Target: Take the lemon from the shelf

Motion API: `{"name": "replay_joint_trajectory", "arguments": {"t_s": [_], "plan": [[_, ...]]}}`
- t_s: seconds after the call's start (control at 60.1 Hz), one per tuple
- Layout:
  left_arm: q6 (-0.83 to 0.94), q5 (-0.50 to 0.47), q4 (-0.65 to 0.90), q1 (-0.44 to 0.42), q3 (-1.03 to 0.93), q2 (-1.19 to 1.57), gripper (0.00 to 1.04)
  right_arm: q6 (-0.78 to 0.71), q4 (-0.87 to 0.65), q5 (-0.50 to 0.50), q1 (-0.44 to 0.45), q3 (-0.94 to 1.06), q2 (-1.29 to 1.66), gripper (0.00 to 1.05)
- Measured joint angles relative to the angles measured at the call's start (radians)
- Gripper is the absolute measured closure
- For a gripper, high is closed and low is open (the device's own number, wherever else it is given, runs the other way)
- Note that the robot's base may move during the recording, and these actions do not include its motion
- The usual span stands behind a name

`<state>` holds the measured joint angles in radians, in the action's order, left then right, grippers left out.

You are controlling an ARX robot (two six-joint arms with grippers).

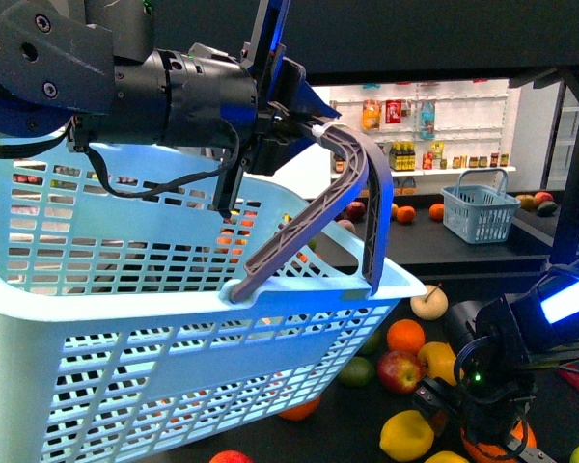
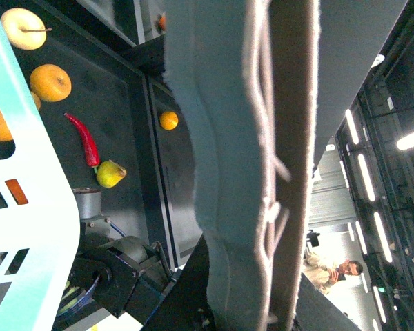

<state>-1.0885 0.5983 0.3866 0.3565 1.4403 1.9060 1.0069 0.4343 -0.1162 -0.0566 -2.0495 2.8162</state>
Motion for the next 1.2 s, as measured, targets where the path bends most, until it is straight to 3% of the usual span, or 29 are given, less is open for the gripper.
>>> {"name": "replay_joint_trajectory", "arguments": {"t_s": [0.649,0.832,0.898,0.998,1.198], "plan": [[0.000,0.000,0.000,0.000,0.000,0.000,0.95,0.019,0.059,-0.023,-0.030,-0.143,0.130,0.08],[0.000,0.000,0.000,0.000,0.000,0.000,0.95,-0.004,0.055,-0.027,-0.027,-0.154,0.137,0.44],[0.000,0.000,0.000,0.000,0.000,0.000,0.95,-0.009,0.048,-0.029,-0.025,-0.151,0.137,0.51],[0.000,0.000,0.000,0.000,0.000,0.000,0.95,-0.019,0.019,-0.030,-0.021,-0.119,0.122,0.58],[0.000,0.000,0.000,0.000,0.000,0.000,0.95,-0.120,-0.099,-0.101,0.000,0.047,0.023,0.60]]}}
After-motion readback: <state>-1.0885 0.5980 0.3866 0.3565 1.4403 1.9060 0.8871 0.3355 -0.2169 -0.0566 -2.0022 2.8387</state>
